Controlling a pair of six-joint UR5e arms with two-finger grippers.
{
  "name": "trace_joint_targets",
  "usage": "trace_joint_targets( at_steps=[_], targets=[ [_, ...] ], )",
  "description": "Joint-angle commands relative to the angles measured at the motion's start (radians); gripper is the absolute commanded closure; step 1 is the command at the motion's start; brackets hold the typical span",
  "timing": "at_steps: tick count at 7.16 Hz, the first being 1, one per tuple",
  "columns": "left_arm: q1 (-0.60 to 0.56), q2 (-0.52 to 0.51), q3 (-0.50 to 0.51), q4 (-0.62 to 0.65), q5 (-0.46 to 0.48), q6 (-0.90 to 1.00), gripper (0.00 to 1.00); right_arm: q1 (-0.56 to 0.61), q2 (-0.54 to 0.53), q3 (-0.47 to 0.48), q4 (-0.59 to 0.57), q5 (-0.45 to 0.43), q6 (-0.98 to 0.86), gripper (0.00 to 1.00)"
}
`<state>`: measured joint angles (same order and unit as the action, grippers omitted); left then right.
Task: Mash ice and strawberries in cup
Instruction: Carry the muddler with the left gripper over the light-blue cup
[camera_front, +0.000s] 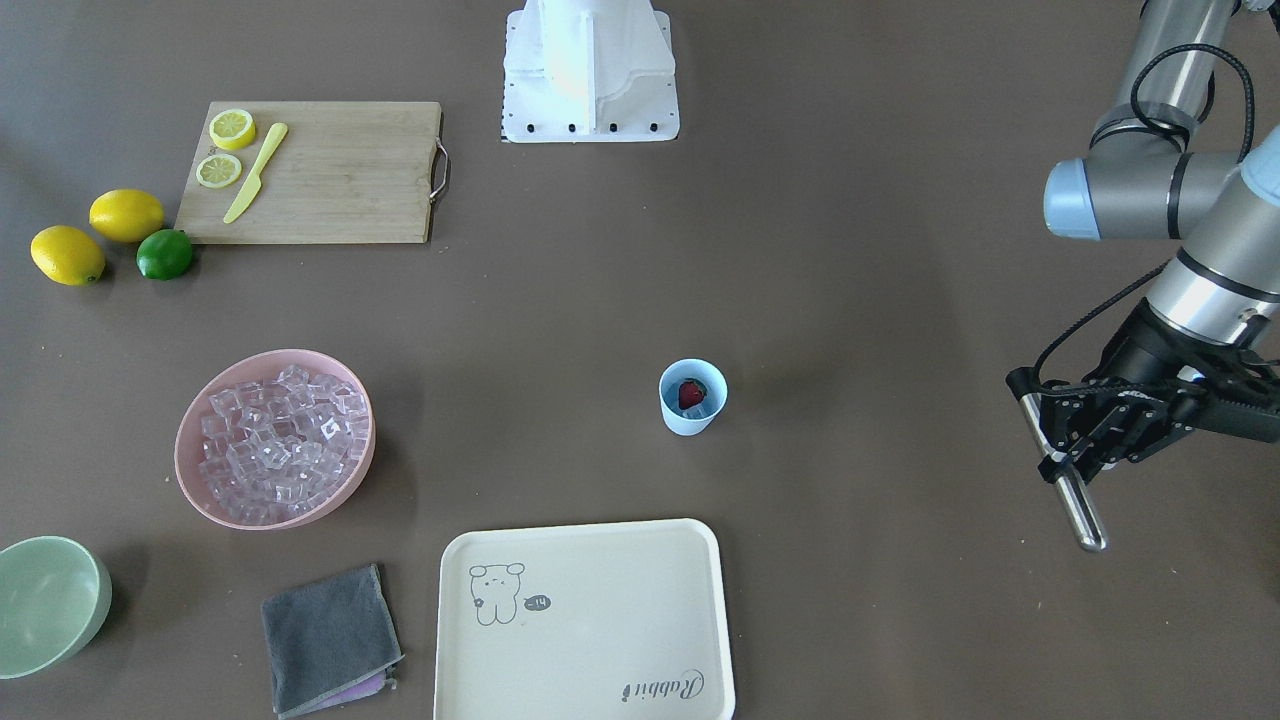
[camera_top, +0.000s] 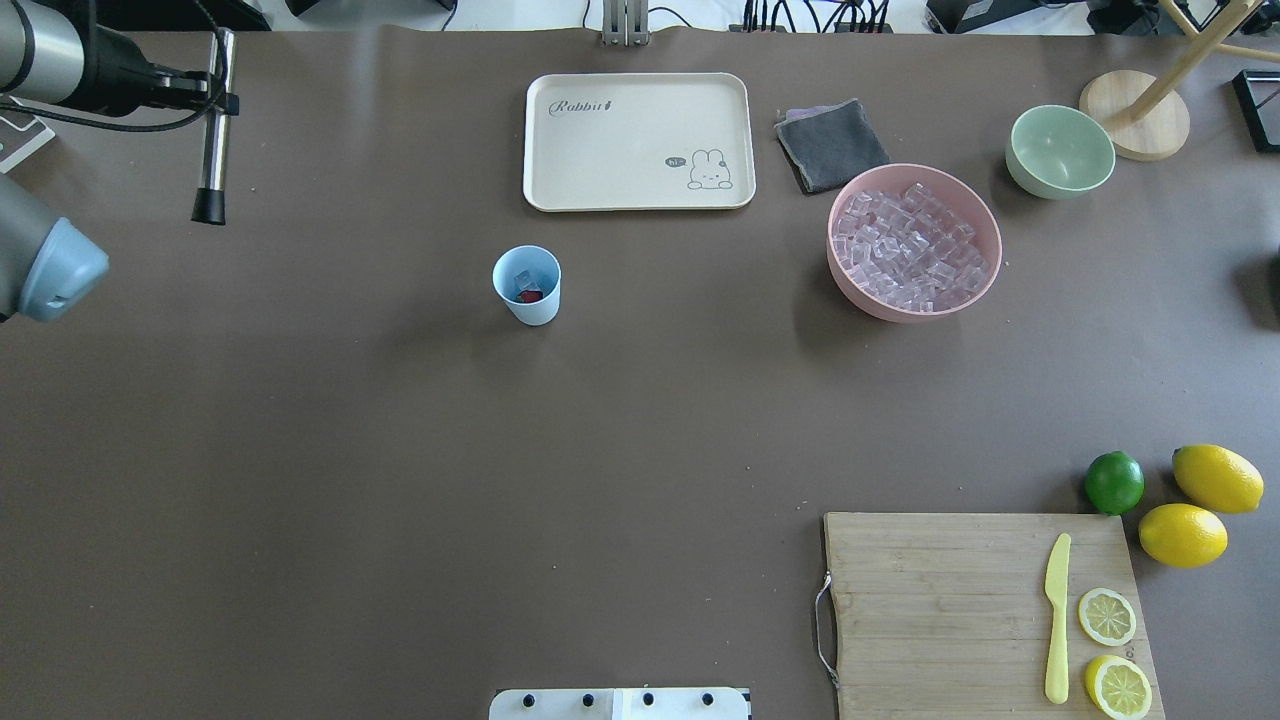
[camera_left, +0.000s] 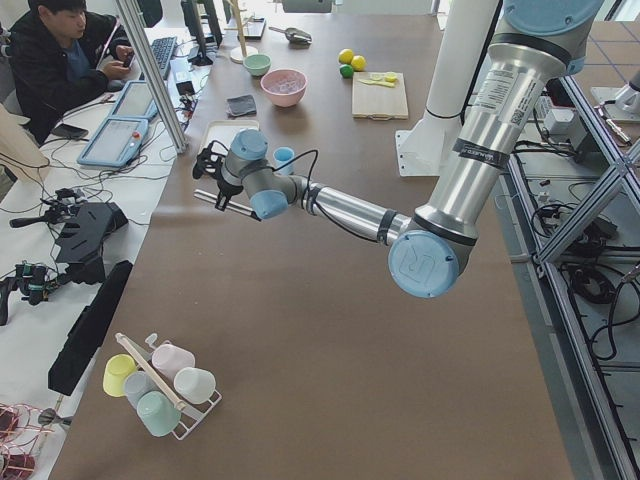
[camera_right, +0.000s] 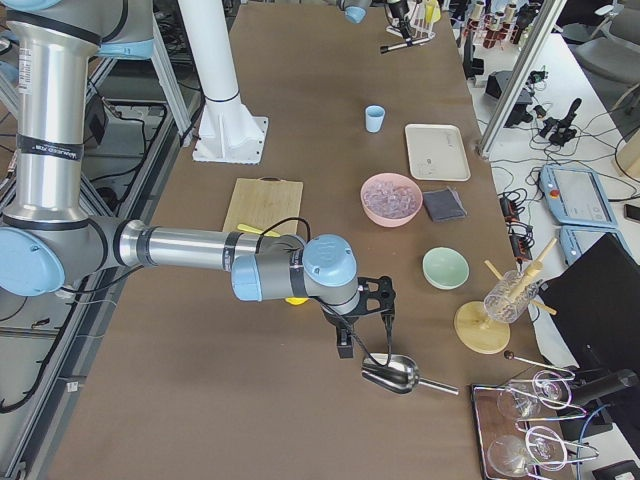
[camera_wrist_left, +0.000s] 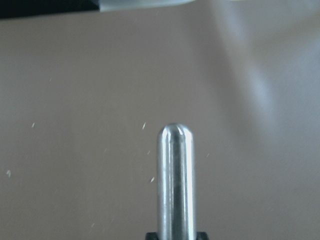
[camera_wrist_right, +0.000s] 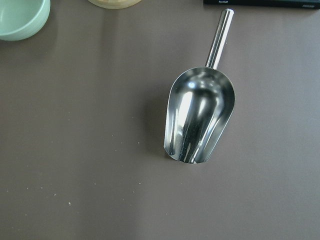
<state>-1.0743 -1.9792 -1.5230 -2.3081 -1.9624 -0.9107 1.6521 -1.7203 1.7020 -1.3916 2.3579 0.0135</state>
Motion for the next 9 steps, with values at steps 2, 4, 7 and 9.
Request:
trace_joint_targets(
  at_steps=[2,4,7,9],
  targets=[
    [0.289,-0.095,-0.115,-0.019,0.653,-0.383,1.00,0.002,-0.024,0.019,-0.021,0.023,-0.001,0.00],
    [0.397,-0.109,-0.144,0.034,0.998,-0.387,1.00,0.003,-0.068,0.044,-0.021,0.023,-0.001,0.00],
    [0.546,-0.110,-0.232,0.309,1.338,-0.396,1.00,0.003,-0.077,0.036,-0.021,0.024,-0.001,0.00],
    [0.595,-0.174,-0.227,0.378,1.335,-0.392,1.00,0.003,-0.085,0.044,-0.021,0.026,-0.003,0.00]
  ],
)
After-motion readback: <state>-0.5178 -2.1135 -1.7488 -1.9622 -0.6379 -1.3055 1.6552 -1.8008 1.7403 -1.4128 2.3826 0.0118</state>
